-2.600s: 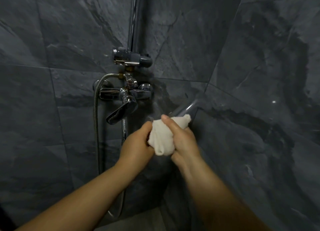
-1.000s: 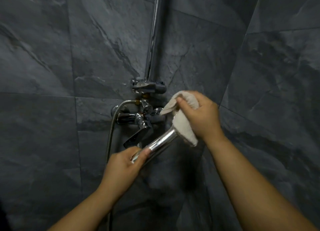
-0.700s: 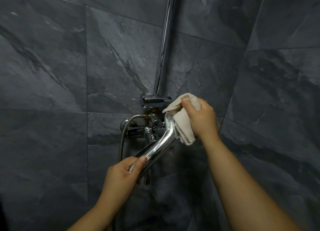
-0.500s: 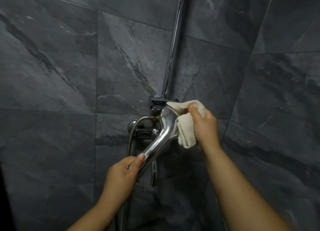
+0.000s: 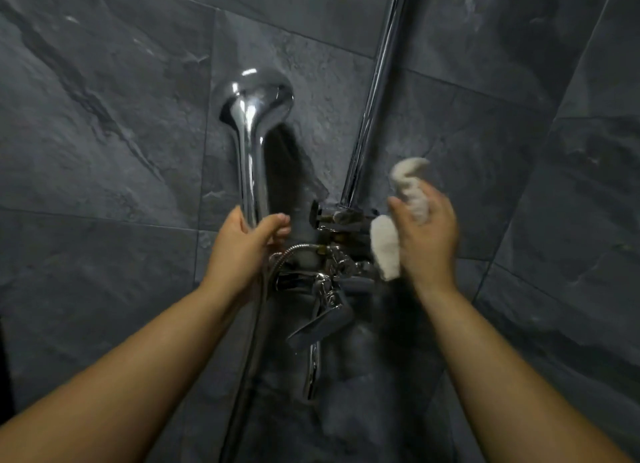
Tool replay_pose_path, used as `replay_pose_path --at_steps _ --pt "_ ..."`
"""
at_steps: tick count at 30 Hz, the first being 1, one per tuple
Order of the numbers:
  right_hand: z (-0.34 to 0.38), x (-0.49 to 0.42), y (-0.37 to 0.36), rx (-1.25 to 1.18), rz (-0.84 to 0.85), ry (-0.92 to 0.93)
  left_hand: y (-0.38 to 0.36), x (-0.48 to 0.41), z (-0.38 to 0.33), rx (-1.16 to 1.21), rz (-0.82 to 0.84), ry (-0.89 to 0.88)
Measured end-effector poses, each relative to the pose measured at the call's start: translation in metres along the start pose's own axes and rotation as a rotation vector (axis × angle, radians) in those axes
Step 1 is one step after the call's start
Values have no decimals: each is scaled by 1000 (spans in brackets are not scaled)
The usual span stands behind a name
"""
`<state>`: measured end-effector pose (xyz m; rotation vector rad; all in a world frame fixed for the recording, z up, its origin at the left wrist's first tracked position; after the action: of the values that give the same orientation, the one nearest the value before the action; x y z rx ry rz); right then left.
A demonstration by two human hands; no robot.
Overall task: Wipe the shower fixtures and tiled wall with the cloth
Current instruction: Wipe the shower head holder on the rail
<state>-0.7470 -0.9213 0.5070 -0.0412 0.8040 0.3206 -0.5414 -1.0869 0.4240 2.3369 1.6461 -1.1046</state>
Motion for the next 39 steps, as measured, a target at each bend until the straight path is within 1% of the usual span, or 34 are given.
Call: replay_pose_path --at_steps 3,4,5,6,8,10,13,15,17,18,20,21,23,25,26,28,30,32,34,36,39 --pt "30 11 -66 270 176 529 -18 -18 2 -20 21 -36" --pt "32 20 -84 338 225 683 -21 -21 4 -32 25 -42" --pt "28 28 -98 402 278 799 -25 -21 5 -50 33 -48" --pt "21 32 -108 444 332 871 -29 -22 7 -73 39 -54" --pt "13 34 -113 476 407 948 -35 -21 12 -95 49 -66" --pt "11 35 -111 485 439 1033 -37 -19 16 -110 36 -74" --pt "4 36 -105 489 515 1125 -39 -17 16 -58 10 -79" --pt "-10 35 -96 515 568 1159 -38 -16 15 -62 -19 -82" --pt "-28 28 -81 546 575 1158 -38 -15 14 -67 -13 -76" --pt "-37 24 -71 548 575 1119 -38 -15 14 -55 -1 -70" --pt "-45 16 -50 501 561 978 -39 -15 14 -49 23 -65" --pt "-43 14 -39 458 532 914 -38 -14 15 -44 34 -52" --pt "-25 15 -25 362 420 872 -38 -14 18 -24 44 -34" --pt "6 21 -33 307 341 892 -40 -13 14 -25 54 -36" --pt "18 26 -46 312 337 911 -41 -14 13 -30 56 -35" --pt "30 36 -82 430 382 959 -43 -15 12 -24 70 -43" --pt "24 41 -109 554 430 989 -46 -16 12 -37 106 -41" --pt "16 41 -114 550 449 998 -47 -18 11 -82 134 -51" --pt "10 39 -101 475 461 1004 -48 -19 8 -129 136 -91" --pt "-3 31 -82 443 466 954 -48 -21 7 -203 136 -121" --pt "-35 6 -39 448 397 758 -48 -20 7 -272 174 -114"
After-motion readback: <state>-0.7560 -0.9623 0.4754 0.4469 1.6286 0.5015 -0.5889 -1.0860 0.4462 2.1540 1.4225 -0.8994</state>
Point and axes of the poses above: each hand's wrist, its own x-axis away from the middle knuckle, its own y-axis out of the back of the hand, z = x × y, the point moved 10 cm from there along -x, towards the middle knuckle, and after that the axes turned 15 degrees about -y, right-handed, at the moved point
